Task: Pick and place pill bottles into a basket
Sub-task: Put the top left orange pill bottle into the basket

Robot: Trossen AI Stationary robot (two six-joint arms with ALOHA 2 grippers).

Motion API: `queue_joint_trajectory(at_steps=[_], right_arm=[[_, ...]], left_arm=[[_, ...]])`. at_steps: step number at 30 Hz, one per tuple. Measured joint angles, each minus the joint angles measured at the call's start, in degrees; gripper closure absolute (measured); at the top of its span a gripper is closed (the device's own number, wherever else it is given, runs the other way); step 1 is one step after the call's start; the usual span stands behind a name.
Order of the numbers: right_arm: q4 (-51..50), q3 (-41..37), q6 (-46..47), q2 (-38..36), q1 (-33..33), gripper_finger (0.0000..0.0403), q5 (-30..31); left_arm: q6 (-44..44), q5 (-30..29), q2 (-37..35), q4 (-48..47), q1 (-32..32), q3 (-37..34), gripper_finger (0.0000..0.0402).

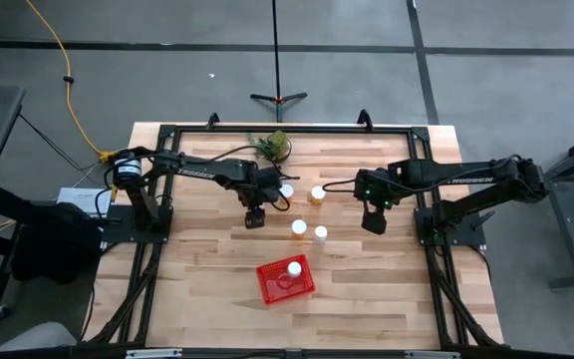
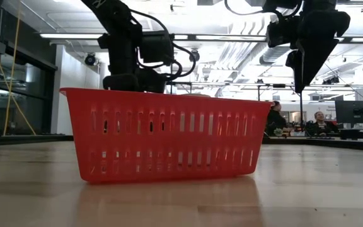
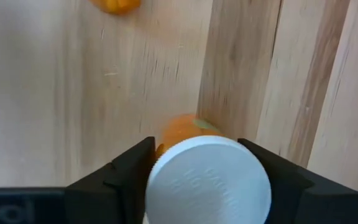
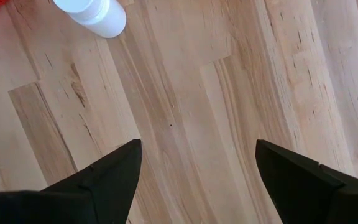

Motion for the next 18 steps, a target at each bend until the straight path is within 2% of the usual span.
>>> queue_joint_trajectory(at_steps=[3, 8, 14, 18], right_arm=[[0.0, 0.0, 0.0, 0.0, 0.0, 0.0098, 0.0], [-0.7, 0.0, 0.0, 0.0, 0.0, 0.0098, 0.3], [-0.8, 0.0, 0.0, 0.0, 0.0, 0.0098, 0.7], [-0.8, 0.0, 0.3, 0.0, 0.0, 0.0098, 0.9]], left_arm=[[0.0, 0.9, 0.0, -0.3, 0.0, 0.0, 0.0178], [-0.8, 4.6, -0.2, -2.2, 0.0, 0.0, 0.0178], [-3.0, 8.8, -3.0, -4.8, -0.2, 0.0, 0.0153], [-5.5, 12.0, -6.3, -4.5, -0.9, 0.0, 0.0175]])
